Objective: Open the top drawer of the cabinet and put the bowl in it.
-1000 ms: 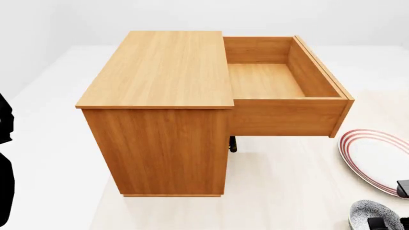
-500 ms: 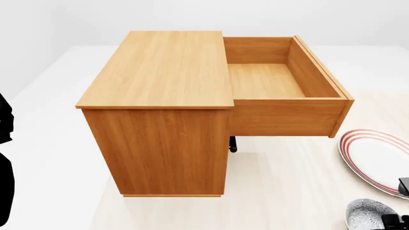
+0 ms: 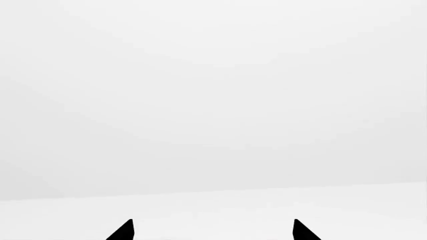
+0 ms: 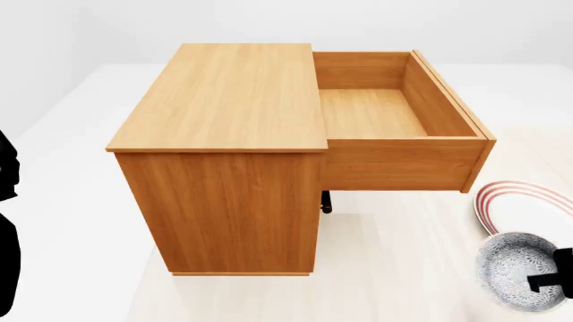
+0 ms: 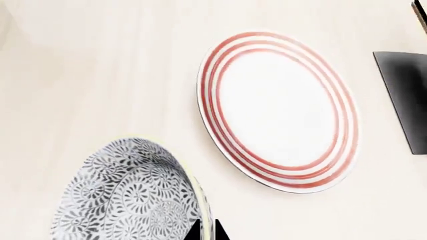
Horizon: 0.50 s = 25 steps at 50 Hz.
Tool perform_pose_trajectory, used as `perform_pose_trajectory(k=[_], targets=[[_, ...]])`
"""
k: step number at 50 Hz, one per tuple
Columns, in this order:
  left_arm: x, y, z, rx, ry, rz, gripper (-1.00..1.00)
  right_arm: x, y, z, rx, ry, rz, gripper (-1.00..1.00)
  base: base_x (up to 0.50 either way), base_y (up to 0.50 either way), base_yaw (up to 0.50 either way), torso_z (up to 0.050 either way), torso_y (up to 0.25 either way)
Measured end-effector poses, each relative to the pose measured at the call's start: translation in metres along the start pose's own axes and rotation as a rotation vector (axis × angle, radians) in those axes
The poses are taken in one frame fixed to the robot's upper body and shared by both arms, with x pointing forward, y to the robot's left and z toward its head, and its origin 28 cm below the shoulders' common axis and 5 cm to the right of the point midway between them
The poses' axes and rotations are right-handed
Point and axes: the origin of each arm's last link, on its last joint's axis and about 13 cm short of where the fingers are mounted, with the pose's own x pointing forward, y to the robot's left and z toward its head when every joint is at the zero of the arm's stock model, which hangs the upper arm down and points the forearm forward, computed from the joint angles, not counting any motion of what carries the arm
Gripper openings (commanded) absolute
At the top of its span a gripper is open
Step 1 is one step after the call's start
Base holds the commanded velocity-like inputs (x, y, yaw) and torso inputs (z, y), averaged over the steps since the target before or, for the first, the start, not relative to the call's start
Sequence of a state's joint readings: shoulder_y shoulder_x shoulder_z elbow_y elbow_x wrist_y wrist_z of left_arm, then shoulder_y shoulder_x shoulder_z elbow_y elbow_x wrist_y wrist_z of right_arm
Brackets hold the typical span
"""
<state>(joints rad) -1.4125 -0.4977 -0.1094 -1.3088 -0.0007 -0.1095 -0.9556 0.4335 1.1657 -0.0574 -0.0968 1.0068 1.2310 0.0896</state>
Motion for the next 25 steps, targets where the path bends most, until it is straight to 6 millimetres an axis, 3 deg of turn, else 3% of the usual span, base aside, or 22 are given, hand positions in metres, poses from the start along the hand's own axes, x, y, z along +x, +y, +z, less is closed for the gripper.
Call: perform_pose_trajectory(k=[25], targets=[[0.001,0.0,0.0,-0.004,0.002,-0.006,1.0,-0.05,-0.027,0.086,0.096,-0.236,-0.337,-1.0,0.0,0.0,0.0,0.0,0.0]])
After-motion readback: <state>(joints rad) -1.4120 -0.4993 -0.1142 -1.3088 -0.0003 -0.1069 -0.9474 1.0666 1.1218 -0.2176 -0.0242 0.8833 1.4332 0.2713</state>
